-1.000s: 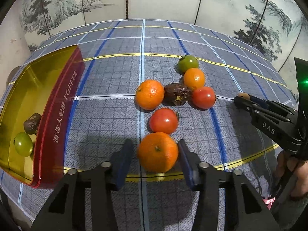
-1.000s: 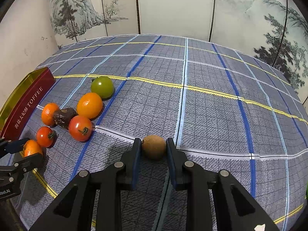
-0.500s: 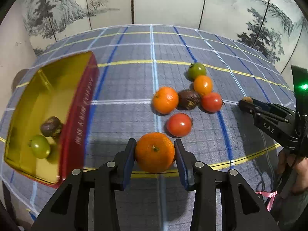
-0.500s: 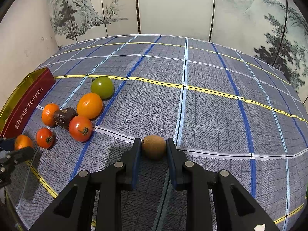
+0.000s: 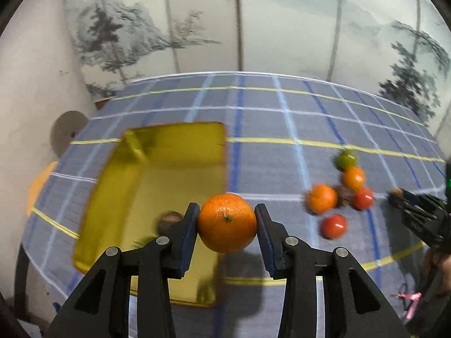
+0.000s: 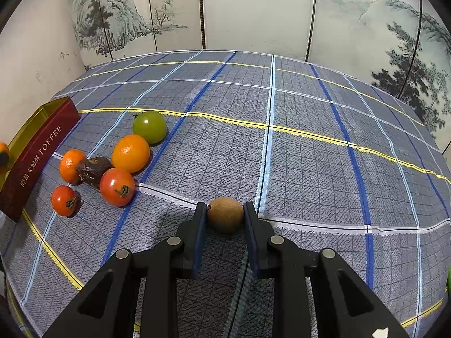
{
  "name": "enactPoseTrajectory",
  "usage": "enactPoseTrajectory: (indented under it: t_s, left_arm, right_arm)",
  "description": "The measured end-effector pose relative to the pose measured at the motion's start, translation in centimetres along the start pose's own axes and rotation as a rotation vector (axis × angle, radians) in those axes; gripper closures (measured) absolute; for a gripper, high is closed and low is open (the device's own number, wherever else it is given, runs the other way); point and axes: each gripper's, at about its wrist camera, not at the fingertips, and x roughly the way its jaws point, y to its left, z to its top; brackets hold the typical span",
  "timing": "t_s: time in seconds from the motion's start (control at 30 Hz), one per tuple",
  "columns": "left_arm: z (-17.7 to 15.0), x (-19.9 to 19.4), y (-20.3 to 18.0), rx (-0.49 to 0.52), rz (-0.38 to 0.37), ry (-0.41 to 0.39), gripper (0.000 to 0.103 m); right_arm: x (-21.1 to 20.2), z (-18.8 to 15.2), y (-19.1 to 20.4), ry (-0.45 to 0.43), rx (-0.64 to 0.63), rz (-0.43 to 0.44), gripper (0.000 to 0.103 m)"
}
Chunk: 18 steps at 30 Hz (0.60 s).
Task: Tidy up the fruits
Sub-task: 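Grasp the large tangerine with the left gripper and lift it over the tin, then lower the tangerine into the tin and open the left gripper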
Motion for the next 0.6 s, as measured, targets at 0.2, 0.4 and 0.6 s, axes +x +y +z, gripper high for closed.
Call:
enactPoseTrajectory:
  t_s: [0.2,0.4,0.6]
  left_arm:
    - [0.8,1.1,4.8,-0.053,0.088,0.000,0.062]
    - [0.4,2.9,8.5,-0.101,0.124,0.031,0.062]
    - [-0.4,4.9,10.5,-0.148,0.123,0.085,0.062]
  right_arm:
    - [0.0,0.0,0.0,0.000,0.000,0.000,0.079]
    - [0.0,0.0,0.0,0.000,0.001,0.001,0.079]
    - [0.0,0.0,0.0,0.000,0.000,0.000,0.079]
